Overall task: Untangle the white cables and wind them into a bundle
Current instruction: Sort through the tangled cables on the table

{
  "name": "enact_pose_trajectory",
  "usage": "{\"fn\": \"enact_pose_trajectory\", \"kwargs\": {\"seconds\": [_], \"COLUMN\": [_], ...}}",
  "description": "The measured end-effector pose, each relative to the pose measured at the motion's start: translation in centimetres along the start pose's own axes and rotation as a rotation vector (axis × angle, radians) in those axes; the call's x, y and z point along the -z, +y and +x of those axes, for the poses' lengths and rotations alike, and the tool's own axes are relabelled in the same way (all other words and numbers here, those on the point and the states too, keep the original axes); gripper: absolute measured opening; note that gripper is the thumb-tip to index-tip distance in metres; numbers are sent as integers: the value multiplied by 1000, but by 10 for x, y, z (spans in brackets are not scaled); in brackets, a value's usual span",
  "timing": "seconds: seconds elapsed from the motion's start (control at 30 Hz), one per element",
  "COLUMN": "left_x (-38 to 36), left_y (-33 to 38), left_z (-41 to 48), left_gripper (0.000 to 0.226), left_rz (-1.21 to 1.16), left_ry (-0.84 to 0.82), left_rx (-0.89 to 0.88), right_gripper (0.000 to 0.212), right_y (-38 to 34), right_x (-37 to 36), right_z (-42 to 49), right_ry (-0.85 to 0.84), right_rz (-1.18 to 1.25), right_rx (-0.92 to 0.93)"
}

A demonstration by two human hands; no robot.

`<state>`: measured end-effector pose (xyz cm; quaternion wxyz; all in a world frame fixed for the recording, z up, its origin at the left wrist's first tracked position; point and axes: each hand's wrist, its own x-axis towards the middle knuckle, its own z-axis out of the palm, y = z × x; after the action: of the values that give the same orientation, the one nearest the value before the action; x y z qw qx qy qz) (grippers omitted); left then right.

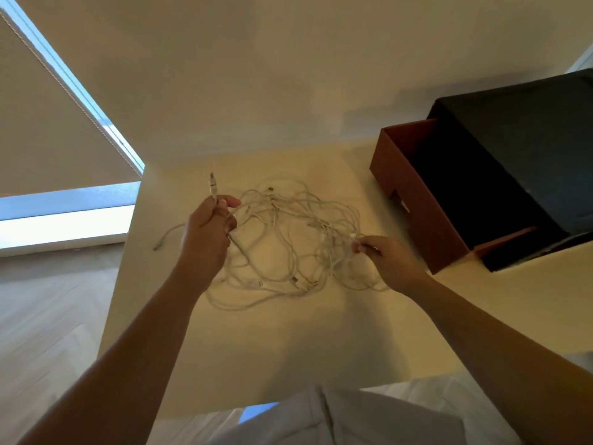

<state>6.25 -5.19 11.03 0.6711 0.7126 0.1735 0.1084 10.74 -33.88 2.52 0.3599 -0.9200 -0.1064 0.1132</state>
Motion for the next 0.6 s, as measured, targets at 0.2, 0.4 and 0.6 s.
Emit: {"fn": "enact_pose_trajectory", "kwargs": {"seconds": [0.2, 0.4, 0.6], "left_x": [3, -8, -35], "left_y": [-13, -6, 17], "left_z": [-1, -3, -11], "left_gripper": [31, 26, 28], "left_rz": [195, 268, 280], "left_ry": [-87, -26, -132], "left_rx": [98, 93, -76], "right_gripper": [29, 22, 21], "right_y": [-38, -63, -79], "right_x": [27, 49, 51], "right_z": [16, 25, 19], "right_ry": [151, 218, 27], "right_rz": [495, 513, 541], "right_rx": [10, 105, 109]}}
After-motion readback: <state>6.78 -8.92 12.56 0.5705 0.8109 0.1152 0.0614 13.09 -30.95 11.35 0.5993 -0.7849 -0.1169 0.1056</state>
